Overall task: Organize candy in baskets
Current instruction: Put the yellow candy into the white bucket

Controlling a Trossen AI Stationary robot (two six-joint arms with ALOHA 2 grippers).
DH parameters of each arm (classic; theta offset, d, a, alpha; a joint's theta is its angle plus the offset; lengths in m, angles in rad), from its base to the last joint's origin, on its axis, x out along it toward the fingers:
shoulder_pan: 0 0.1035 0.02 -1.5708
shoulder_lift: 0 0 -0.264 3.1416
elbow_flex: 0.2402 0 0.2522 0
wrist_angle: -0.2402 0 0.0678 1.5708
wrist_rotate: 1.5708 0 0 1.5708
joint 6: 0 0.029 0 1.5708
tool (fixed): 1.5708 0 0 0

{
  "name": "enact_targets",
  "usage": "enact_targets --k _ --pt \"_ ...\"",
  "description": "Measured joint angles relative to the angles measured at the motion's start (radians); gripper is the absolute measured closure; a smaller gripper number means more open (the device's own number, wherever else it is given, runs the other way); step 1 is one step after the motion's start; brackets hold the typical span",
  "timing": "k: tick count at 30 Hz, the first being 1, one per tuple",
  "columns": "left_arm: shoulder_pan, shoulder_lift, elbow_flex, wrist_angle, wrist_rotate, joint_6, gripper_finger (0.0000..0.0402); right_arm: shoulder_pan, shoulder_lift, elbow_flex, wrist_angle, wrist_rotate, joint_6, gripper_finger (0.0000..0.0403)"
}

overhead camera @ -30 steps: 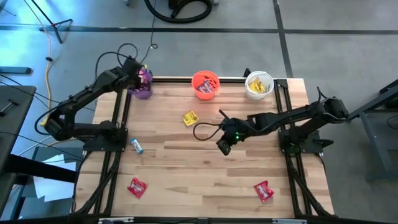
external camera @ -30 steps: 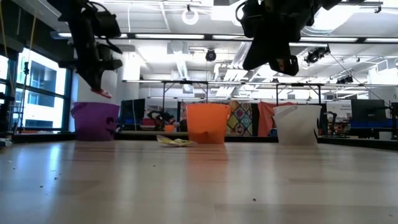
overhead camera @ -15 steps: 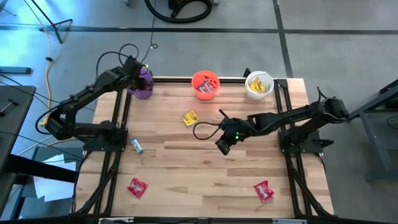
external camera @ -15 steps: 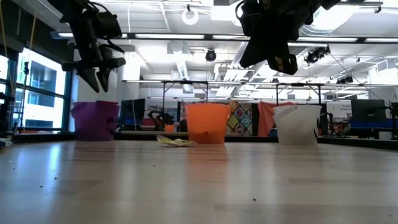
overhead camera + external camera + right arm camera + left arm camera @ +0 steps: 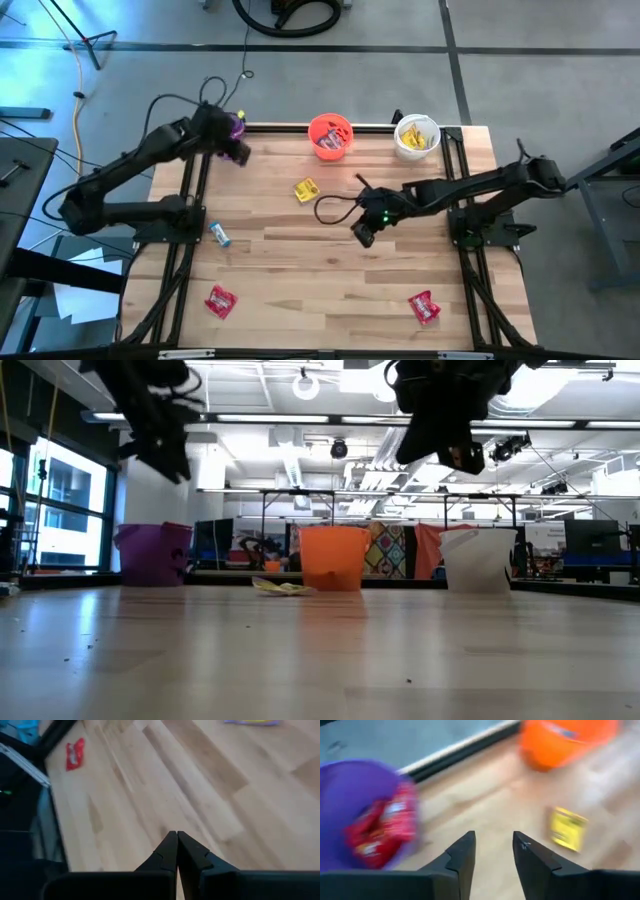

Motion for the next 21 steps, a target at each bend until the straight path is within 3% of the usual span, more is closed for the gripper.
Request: enact_targets --k 4,12,16,21 --pt "-0.177 -0.067 -0.048 0.002 0.007 -0.035 0.0311 -0.046 -0.055 -0.001 -0.091 -0.011 -0.085 0.0403" --pt "-0.51 -0.114 -0.232 0.127 -0.009 -0.322 0.0368 -0.247 -0.125 -0.155 0.022 -0.279 -0.289 0.0403" --pt "-0.622 -0.037 -0.29 0.286 -0.009 -0.453 0.0383 -0.315 -0.176 -0.254 0.083 -0.324 -0.311 0.0403" --pt "-0.638 0.127 -0.311 0.412 -0.056 -0.642 0.0361 -0.354 -0.269 -0.311 0.121 -0.326 -0.314 0.0403"
